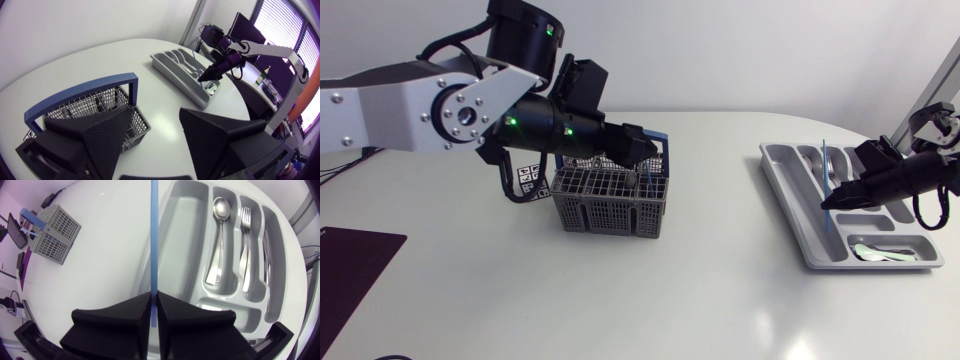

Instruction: Transfer all utensils from the basket to the drawer tray.

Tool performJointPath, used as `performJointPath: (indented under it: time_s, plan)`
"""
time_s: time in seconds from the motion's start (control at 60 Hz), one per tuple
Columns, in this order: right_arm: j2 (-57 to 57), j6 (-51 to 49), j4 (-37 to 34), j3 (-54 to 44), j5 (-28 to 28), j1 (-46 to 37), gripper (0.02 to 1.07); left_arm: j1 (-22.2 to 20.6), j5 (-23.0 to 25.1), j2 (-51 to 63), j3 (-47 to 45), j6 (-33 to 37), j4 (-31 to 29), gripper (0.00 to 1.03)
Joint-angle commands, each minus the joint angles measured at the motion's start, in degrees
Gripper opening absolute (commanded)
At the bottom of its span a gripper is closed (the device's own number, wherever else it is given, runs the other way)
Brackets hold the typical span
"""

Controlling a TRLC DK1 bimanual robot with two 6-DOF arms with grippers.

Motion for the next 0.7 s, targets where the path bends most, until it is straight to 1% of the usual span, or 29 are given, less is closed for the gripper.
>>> performJointPath:
  time_s: [0.0,0.133,0.217,0.25,0.333,0.4,0.433,0.517,0.6,0.683]
  plan:
    - [3.5,2.5,0.9,1.3,1.1,-0.2,0.08,-1.0,-1.6,1.7,-2.4,1.9,1.6,0.68]
    - [5.3,3.3,2.3,1.2,2.2,0.1,0.10,-2.1,-4.7,2.8,-3.2,3.4,3.3,0.68]
    - [5.7,3.3,2.7,0.9,2.4,0.3,0.21,-2.9,-7.4,3.7,-4.0,4.4,4.4,0.68]
    - [5.7,3.3,2.7,0.7,2.4,0.4,0.29,-3.3,-8.9,3.9,-4.7,5.2,5.6,0.68]
    - [5.3,3.3,2.6,0.3,2.4,0.7,0.55,-4.2,-12.2,4.6,-6.2,6.2,8.9,0.68]
    - [4.9,3.3,2.6,-0.1,2.4,1.0,0.74,-5.4,-15.3,4.8,-7.4,7.9,11.2,0.68]
    - [4.5,3.3,2.6,-0.4,2.4,1.2,0.80,-6.1,-16.9,5.2,-7.9,8.6,12.4,0.68]
    - [3.5,3.3,2.6,-1.0,2.4,1.8,0.88,-7.2,-19.4,6.0,-9.0,10.2,15.0,0.67]
    - [2.3,3.3,2.7,-1.7,2.4,2.4,0.91,-8.0,-21.9,7.4,-10.0,11.8,18.2,0.67]
    - [1.3,3.3,2.7,-2.3,2.4,2.8,0.94,-8.1,-23.2,8.2,-10.8,12.5,20.9,0.67]
